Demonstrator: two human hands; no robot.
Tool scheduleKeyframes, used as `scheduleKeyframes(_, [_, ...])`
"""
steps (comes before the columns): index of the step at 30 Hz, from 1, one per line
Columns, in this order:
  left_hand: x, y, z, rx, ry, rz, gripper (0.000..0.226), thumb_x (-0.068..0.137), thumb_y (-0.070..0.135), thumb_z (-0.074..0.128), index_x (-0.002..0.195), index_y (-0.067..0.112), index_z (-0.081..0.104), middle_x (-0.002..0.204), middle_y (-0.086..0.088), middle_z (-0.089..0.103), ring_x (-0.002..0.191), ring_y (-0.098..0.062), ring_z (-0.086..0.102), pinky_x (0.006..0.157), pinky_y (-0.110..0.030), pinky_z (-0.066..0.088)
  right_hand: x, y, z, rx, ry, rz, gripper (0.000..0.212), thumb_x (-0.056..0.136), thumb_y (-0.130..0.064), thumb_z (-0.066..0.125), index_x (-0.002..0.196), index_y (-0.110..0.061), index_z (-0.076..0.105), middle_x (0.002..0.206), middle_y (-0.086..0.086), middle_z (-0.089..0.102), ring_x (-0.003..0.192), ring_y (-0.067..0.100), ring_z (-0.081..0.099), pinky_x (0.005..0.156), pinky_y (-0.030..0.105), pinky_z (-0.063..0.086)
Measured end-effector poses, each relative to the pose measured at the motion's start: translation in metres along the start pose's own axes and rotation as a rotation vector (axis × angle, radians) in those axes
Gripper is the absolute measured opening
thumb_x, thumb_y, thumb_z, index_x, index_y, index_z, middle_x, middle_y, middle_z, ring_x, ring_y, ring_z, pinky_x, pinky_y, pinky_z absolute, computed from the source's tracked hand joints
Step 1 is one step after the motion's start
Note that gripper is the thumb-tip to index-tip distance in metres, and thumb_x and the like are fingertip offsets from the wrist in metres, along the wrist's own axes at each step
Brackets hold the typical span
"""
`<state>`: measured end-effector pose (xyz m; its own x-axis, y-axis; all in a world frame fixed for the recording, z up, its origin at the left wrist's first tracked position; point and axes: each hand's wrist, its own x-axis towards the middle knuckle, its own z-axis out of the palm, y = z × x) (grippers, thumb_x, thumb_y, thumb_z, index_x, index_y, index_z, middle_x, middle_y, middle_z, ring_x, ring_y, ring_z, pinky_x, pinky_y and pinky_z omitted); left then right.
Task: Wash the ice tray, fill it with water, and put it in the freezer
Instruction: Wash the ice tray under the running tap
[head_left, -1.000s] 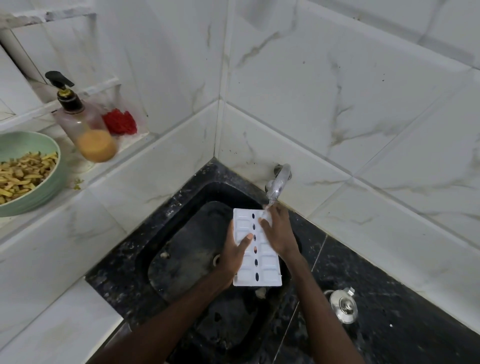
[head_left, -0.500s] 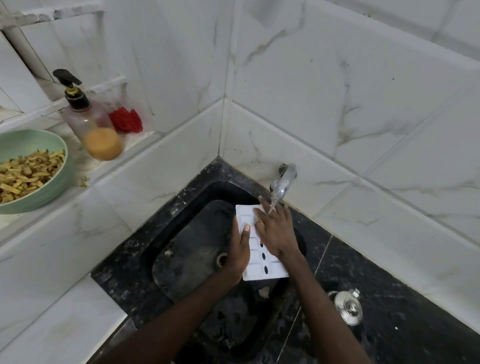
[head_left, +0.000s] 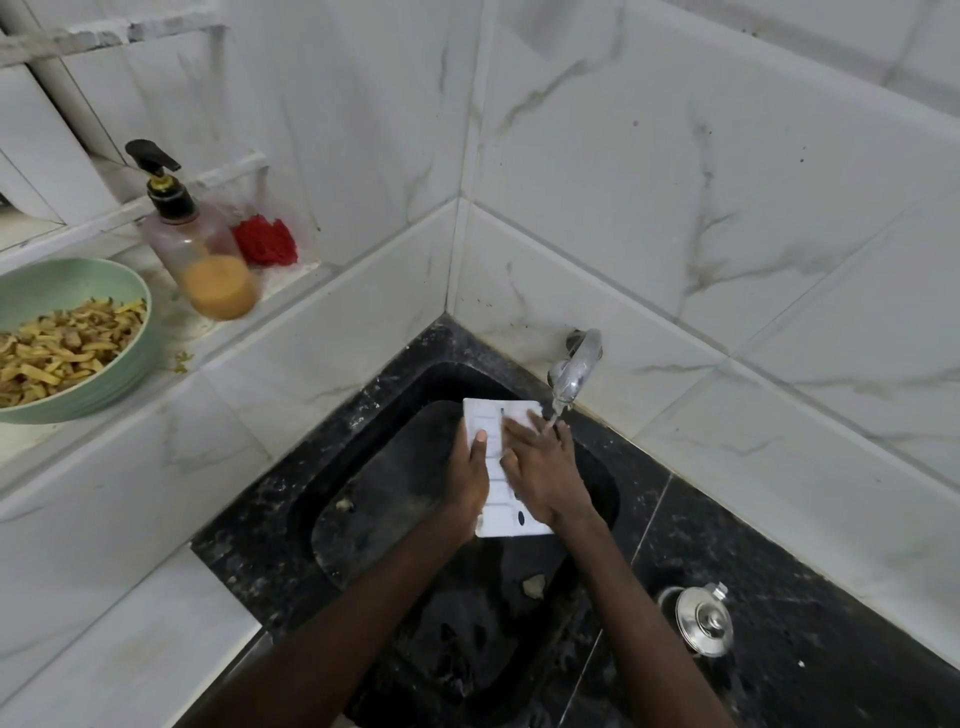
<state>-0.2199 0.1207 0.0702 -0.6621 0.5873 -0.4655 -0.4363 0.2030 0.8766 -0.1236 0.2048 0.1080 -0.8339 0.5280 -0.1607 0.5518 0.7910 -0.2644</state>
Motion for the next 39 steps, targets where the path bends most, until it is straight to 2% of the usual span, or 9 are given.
scheduleKeyframes(5, [0.015, -0.005, -0.019, 0.018, 0.143, -0.016, 0.052, 0.112, 0.036, 0.040, 0.162, 0.027, 0.029, 0.146, -0.008, 0.058, 0.118, -0.029, 0.066, 0.101, -0.053, 0.055, -0.018, -0.005, 0.011, 0.147, -0.047, -0.100, 0.066, 0.099, -0.047, 0.018, 0.135, -0.023, 0.067, 0.150, -0.008, 0.057, 0.152, 0.008, 0.030, 0.128, 0.049, 0.007])
scheduleKeyframes(10, [0.007, -0.009, -0.001, -0.001, 0.055, -0.038, 0.055, 0.109, 0.038, 0.047, 0.160, 0.030, 0.029, 0.147, -0.007, 0.057, 0.119, -0.027, 0.066, 0.101, -0.054, 0.056, -0.016, -0.001, 0.017, 0.051, 0.043, -0.002, 0.065, 0.103, -0.047, 0.016, 0.149, -0.022, 0.055, 0.160, -0.010, 0.044, 0.155, 0.015, 0.023, 0.128, 0.052, 0.011])
scheduleKeyframes(15, [0.026, 0.012, -0.007, -0.069, 0.201, -0.096, 0.057, 0.111, 0.030, 0.043, 0.164, 0.027, 0.021, 0.149, -0.011, 0.056, 0.121, -0.033, 0.065, 0.099, -0.055, 0.056, -0.047, -0.008, 0.024, 0.105, 0.108, -0.046, 0.056, 0.104, -0.042, 0.026, 0.143, -0.023, 0.061, 0.154, -0.013, 0.051, 0.153, 0.010, 0.027, 0.129, 0.045, 0.005])
scheduleKeyframes(19, [0.028, 0.020, -0.007, -0.147, 0.255, -0.091, 0.061, 0.111, 0.030, 0.043, 0.165, 0.032, 0.015, 0.154, 0.004, 0.044, 0.133, -0.025, 0.055, 0.110, -0.049, 0.048, -0.071, -0.001, 0.029, 0.131, 0.203, -0.047, 0.050, 0.104, -0.037, 0.032, 0.144, -0.027, 0.061, 0.155, -0.018, 0.049, 0.154, 0.007, 0.026, 0.126, 0.037, 0.012])
scheduleKeyframes(25, [0.073, -0.040, 0.001, -0.140, 0.345, -0.139, 0.076, 0.090, 0.074, 0.051, 0.156, 0.052, 0.018, 0.155, 0.005, 0.049, 0.134, -0.026, 0.057, 0.107, -0.057, 0.050, -0.074, 0.012, 0.028, 0.432, 0.427, 0.084, 0.037, 0.104, -0.023, 0.046, 0.129, -0.023, 0.073, 0.155, -0.010, 0.052, 0.147, 0.009, 0.039, 0.120, 0.030, 0.034])
scheduleKeyframes(29, [0.027, 0.019, 0.002, -0.279, 0.284, -0.172, 0.054, 0.111, 0.032, 0.044, 0.161, 0.036, 0.024, 0.142, 0.001, 0.057, 0.122, -0.026, 0.064, 0.098, -0.051, 0.056, -0.078, 0.013, 0.024, 0.570, 0.524, 0.178, 0.033, 0.103, -0.020, 0.049, 0.120, -0.014, 0.077, 0.148, -0.008, 0.059, 0.129, 0.001, 0.059, 0.105, 0.025, 0.052])
scheduleKeyframes(34, [0.021, 0.022, -0.001, -0.259, 0.270, -0.160, 0.052, 0.111, 0.030, 0.043, 0.160, 0.034, 0.026, 0.141, 0.000, 0.060, 0.116, -0.025, 0.068, 0.098, -0.051, 0.058, -0.079, 0.020, 0.022, 0.642, 0.612, 0.278, 0.042, 0.105, -0.031, 0.043, 0.127, -0.011, 0.073, 0.137, -0.026, 0.061, 0.126, 0.000, 0.061, 0.104, 0.019, 0.049])
scheduleKeyframes(36, [0.020, 0.019, 0.000, -0.237, 0.276, -0.141, 0.053, 0.111, 0.031, 0.044, 0.161, 0.037, 0.025, 0.143, 0.002, 0.059, 0.117, -0.023, 0.067, 0.098, -0.050, 0.058, -0.080, 0.014, 0.019, 0.684, 0.658, 0.290, 0.041, 0.107, -0.028, 0.043, 0.134, -0.012, 0.069, 0.138, -0.021, 0.062, 0.131, -0.001, 0.057, 0.109, 0.021, 0.047])
scheduleKeyframes(39, [0.015, 0.016, 0.003, -0.259, 0.233, -0.152, 0.053, 0.112, 0.030, 0.042, 0.161, 0.038, 0.024, 0.140, 0.003, 0.060, 0.112, -0.022, 0.069, 0.095, -0.049, 0.059, -0.077, 0.008, 0.019, 0.617, 0.490, 0.178, 0.043, 0.110, -0.030, 0.042, 0.149, -0.020, 0.055, 0.155, -0.011, 0.051, 0.146, 0.002, 0.042, 0.121, 0.024, 0.033])
